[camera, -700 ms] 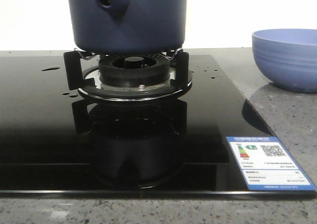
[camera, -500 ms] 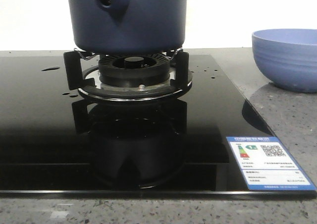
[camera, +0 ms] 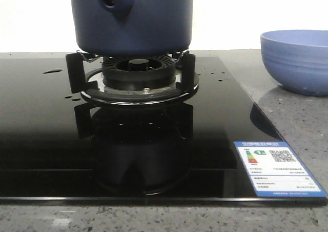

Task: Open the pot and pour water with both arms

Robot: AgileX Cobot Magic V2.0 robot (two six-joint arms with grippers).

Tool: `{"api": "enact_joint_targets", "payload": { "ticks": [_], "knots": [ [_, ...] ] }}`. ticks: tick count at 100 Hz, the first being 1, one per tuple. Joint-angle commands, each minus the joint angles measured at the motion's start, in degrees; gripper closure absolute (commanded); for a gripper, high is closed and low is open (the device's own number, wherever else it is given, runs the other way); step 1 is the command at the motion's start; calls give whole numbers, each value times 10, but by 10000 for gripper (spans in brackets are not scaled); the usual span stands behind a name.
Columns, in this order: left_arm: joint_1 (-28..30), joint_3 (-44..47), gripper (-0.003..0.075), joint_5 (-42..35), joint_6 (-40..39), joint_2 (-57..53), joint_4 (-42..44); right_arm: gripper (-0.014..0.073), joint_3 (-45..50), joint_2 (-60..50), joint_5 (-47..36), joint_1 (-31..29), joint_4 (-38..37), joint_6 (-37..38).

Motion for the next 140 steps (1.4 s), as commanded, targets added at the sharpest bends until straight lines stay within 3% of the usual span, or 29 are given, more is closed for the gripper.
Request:
{"api": "enact_joint_targets", "payload": {
  "ticks": [1, 22, 36, 72, 93, 116, 129, 140],
  "knots": [
    [-4, 19, 739, -50, -6, -16, 0, 640, 15, -11, -41, 1, -12, -5],
    [-4, 19, 739, -50, -6, -16, 0, 640, 15, -11, -42, 1, -12, -5],
    [-4, 19, 739, -50, -6, -16, -38, 640, 15, -11, -43, 1, 49, -5],
    [-4, 19, 739, -86, -6, -16, -82, 640, 15, -11, -52, 1, 74, -5],
    [-4, 19, 739, -107, -6, -16, -159, 640, 15, -11, -74, 1, 169, -5],
    [-4, 15, 739, -163, -6, -16, -369, 640, 11, -11, -97, 1, 385, -5],
    [-4, -17, 739, -160, -6, -16, -377, 640, -29, -10, -45, 1, 380, -6],
    [-4, -83, 740, -90, 19, -7, -316, 639, -100, 2, 31, 1, 335, -21]
  ]
}}
